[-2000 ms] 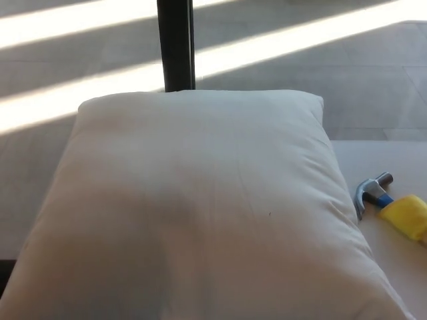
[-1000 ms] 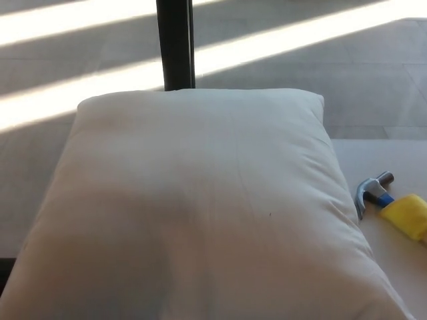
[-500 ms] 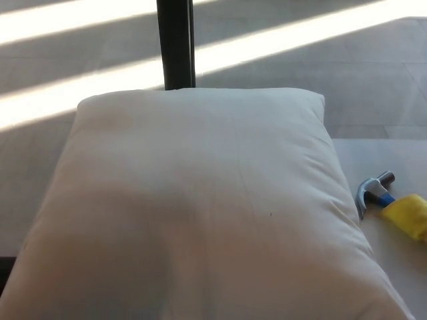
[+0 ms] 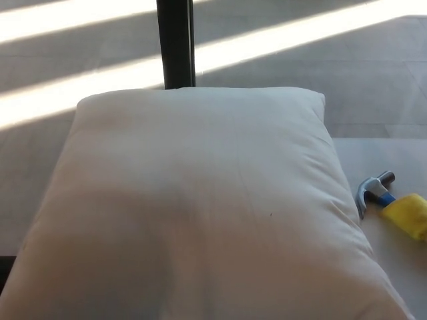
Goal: A hammer is kept on the right hand side and a pillow is kept on the left hand side on the desk infront of the robot and the robot uses its right hand to pick up the hammer and makes a downward swinging motion to hit the pillow
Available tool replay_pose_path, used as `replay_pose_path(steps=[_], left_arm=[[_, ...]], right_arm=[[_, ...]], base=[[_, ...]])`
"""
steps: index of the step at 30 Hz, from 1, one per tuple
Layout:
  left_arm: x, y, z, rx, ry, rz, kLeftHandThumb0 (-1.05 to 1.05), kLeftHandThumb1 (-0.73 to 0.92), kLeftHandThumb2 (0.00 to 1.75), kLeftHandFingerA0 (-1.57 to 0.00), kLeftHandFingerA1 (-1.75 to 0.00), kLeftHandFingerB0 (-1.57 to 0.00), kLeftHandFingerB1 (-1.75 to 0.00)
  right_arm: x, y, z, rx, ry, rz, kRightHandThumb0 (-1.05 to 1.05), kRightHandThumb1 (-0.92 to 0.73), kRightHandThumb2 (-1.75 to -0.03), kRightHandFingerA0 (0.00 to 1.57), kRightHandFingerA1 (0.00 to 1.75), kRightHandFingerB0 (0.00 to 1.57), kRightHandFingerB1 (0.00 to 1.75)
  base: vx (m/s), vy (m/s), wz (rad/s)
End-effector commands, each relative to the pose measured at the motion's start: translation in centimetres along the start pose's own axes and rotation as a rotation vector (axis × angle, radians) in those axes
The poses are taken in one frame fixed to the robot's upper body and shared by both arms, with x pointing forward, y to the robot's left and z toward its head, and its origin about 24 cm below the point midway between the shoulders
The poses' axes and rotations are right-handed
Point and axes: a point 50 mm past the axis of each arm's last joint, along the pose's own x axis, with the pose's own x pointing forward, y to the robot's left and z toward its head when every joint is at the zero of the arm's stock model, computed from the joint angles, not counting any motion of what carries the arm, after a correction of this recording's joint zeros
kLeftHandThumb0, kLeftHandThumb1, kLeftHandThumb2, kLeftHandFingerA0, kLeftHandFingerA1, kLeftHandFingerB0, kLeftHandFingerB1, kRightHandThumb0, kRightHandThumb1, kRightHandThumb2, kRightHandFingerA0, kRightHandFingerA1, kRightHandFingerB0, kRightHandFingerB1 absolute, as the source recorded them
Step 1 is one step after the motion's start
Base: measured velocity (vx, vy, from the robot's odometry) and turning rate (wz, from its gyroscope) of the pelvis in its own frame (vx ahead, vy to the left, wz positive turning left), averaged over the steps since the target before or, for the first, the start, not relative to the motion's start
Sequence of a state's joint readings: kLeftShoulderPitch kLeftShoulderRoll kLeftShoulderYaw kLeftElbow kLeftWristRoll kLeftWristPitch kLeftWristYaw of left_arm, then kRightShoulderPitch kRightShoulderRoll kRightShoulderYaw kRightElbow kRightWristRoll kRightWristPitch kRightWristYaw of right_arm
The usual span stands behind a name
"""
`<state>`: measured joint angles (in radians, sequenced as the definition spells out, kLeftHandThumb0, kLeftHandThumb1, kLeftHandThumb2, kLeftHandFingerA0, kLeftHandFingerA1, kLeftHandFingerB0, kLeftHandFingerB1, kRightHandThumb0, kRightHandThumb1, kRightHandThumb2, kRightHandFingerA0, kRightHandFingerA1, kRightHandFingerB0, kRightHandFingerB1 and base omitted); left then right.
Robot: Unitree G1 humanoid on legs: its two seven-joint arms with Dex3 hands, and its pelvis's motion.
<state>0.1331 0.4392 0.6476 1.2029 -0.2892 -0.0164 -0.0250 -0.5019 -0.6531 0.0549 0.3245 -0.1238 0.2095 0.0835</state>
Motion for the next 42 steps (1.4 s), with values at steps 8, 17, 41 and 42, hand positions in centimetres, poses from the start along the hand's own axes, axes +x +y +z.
replay_pose_path(steps=[8, 17, 41, 42], left_arm=[[-0.1, 1.2, 0.5, 0.05, -0.035, -0.019, -0.53, 0.61, 0.59, -0.75, -0.57, -0.65, -0.48], [-0.1, 1.2, 0.3, 0.034, -0.029, -0.025, -0.52, 0.64, 0.59, -0.77, -0.59, -0.68, -0.5], [-0.1, 0.6, 0.5, 0.071, -0.053, -0.059, -0.6, 0.68, 0.61, -0.79, -0.57, -0.68, -0.47], [-0.1, 0.6, 0.5, 0.071, -0.053, -0.063, -0.61, 0.7, 0.61, -0.78, -0.56, -0.65, -0.46]], right_arm=[[0.9, 3.5, -1.3, -0.107, 0.057, 0.12, -0.79, -0.53, -0.89, 0.05, 0.32, 0.18, 0.43], [0.5, 4.1, -6.5, -0.306, 0.304, 0.2, -0.78, -0.53, -0.91, 0.04, 0.39, 0.19, 0.44], [0.2, 8.6, -6.5, -0.483, 0.236, 0.309, -0.92, -0.58, -0.91, 0.05, 0.36, 0.19, 0.41], [0.1, 8.6, -6.7, -0.502, 0.238, 0.319, -0.89, -0.56, -0.91, 0.04, 0.37, 0.16, 0.41]], base=[[0.0, 0.0, 0.0], [0.0, 0.0, 0.0], [0.0, 0.0, 0.0], [0.0, 0.0, 0.0]])
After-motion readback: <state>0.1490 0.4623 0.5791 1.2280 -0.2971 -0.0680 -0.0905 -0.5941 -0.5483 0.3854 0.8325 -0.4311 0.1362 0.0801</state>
